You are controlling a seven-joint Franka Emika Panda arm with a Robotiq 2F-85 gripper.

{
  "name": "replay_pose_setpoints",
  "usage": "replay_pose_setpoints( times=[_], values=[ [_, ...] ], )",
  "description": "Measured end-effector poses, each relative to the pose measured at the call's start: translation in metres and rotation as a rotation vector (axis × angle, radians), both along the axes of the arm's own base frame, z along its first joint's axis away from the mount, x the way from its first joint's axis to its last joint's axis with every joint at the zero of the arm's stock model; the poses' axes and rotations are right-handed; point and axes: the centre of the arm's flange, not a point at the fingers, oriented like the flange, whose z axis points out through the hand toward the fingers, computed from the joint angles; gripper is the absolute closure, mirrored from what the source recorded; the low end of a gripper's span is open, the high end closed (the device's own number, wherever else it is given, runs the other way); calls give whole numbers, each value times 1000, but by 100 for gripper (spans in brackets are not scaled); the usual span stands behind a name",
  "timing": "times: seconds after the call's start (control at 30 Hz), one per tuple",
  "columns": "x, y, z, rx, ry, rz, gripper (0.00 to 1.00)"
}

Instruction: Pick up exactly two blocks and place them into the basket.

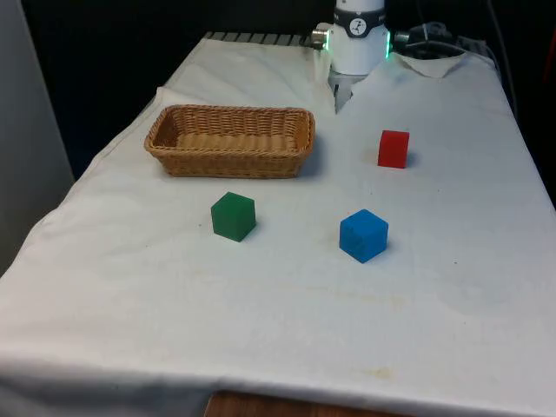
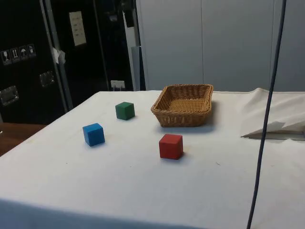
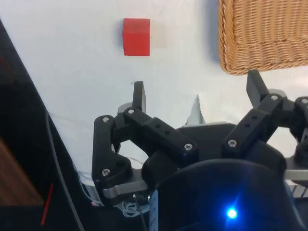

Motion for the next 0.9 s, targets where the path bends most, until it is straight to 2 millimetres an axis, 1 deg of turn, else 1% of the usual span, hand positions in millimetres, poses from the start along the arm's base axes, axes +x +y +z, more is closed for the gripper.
replay_pose_setpoints(
  times=[0.17, 0.33, 0.6, 0.63, 0.87, 0.9],
  values=[
    [-6, -1, -6, 4, 11, 0, 0],
    [-14, -1, -7, 8, 8, 1, 0],
    [-36, -2, -6, 16, -1, 5, 0],
    [-36, -2, -6, 16, -1, 5, 0],
    [-55, -3, -7, 32, -22, 11, 0],
    [-55, -3, -7, 32, -22, 11, 0]
  ],
)
